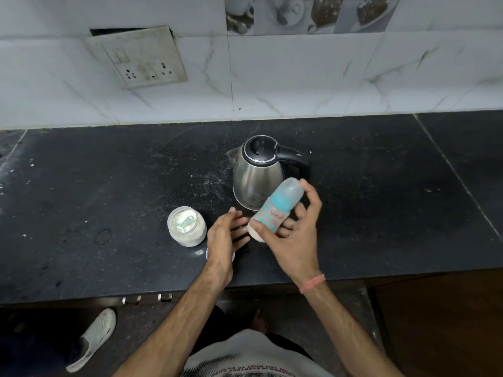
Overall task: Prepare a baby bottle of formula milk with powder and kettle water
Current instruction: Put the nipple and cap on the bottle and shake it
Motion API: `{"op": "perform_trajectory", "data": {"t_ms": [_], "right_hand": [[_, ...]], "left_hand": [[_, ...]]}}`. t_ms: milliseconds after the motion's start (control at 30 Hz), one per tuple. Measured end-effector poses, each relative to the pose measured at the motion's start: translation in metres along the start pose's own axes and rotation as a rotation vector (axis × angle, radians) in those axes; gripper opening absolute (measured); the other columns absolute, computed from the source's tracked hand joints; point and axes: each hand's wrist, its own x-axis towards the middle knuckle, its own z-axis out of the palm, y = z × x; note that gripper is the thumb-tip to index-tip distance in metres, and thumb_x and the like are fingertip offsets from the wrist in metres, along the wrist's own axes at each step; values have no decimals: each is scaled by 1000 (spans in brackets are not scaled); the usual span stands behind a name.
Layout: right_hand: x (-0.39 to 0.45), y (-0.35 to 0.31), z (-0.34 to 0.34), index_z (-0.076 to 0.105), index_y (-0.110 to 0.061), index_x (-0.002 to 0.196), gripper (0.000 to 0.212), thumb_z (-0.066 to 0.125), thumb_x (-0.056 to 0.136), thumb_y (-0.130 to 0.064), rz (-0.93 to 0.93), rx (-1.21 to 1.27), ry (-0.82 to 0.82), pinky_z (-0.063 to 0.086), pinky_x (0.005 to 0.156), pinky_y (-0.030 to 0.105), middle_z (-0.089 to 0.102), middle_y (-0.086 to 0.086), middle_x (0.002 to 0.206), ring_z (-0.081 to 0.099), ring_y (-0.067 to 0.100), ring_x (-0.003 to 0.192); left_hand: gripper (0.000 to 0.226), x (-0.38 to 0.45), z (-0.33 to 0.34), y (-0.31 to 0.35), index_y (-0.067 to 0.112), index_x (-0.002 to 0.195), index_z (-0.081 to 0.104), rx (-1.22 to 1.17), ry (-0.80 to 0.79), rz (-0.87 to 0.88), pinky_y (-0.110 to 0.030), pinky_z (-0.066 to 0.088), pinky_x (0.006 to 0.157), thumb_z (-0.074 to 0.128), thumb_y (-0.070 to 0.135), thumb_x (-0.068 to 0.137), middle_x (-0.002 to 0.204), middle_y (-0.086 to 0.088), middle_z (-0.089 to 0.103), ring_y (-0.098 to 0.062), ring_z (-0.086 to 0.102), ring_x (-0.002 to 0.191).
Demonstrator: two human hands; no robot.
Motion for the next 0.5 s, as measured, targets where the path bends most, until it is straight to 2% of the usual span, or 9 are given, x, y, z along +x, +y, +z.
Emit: {"op": "perform_trajectory", "data": {"t_ms": [33,100,167,233,300,333,400,467,500], "right_hand": [[1,-6,-2,30,-43,164,120,98,79,8,-21,29,31,69,95,45,64,-5,156,79,28,125],[10,-17,-8,25,-35,167,121,96,80,11,-106,120,206,69,95,46,64,-9,156,76,26,129],[18,-20,-14,18,-28,170,121,96,84,8,-181,139,337,69,96,45,62,-10,158,72,23,137],[19,-20,-21,18,-30,170,121,95,84,7,-115,100,312,69,97,45,61,0,157,73,22,134],[15,-19,-28,25,-40,167,120,96,82,6,-6,-4,96,69,95,40,63,6,154,77,22,126],[12,-18,-31,27,-43,166,119,97,82,7,12,-19,40,68,95,39,65,6,153,78,23,125],[13,-21,-36,26,-38,166,119,95,82,10,-35,39,155,68,97,43,66,3,153,76,27,129],[18,-20,-40,19,-31,170,119,95,86,6,-109,88,346,68,100,46,66,-6,154,73,26,135],[19,-19,-40,17,-30,171,119,95,87,3,-119,91,389,68,100,46,65,-9,154,72,24,136]], "left_hand": [[32,1,-1,0,15,114,83,-6,12,-19,-31,66,76,72,44,112,95,1,85,-12,80,84],[29,3,-3,1,14,111,82,-6,42,-35,-26,65,67,73,41,111,87,4,82,-7,77,73],[25,6,-5,0,14,109,81,18,57,-18,-24,63,64,74,38,111,83,6,80,-7,75,70],[18,6,-4,-2,15,107,78,96,39,43,-26,62,65,74,32,111,82,8,80,-11,73,75],[5,6,-7,-7,21,105,75,347,19,226,-32,62,75,77,23,109,86,11,80,-15,71,83],[9,5,-9,-10,25,108,75,529,-3,352,-35,62,82,81,20,105,93,11,80,-14,70,87],[28,4,-15,-13,31,119,72,884,-49,581,-36,60,91,87,22,97,110,13,74,-13,68,100],[46,2,-20,-9,32,136,69,1157,-62,718,-34,55,101,87,32,94,130,14,68,-14,63,117],[54,2,-21,-8,31,144,66,1253,-76,763,-35,53,107,86,37,94,138,11,66,-17,60,125]]}}
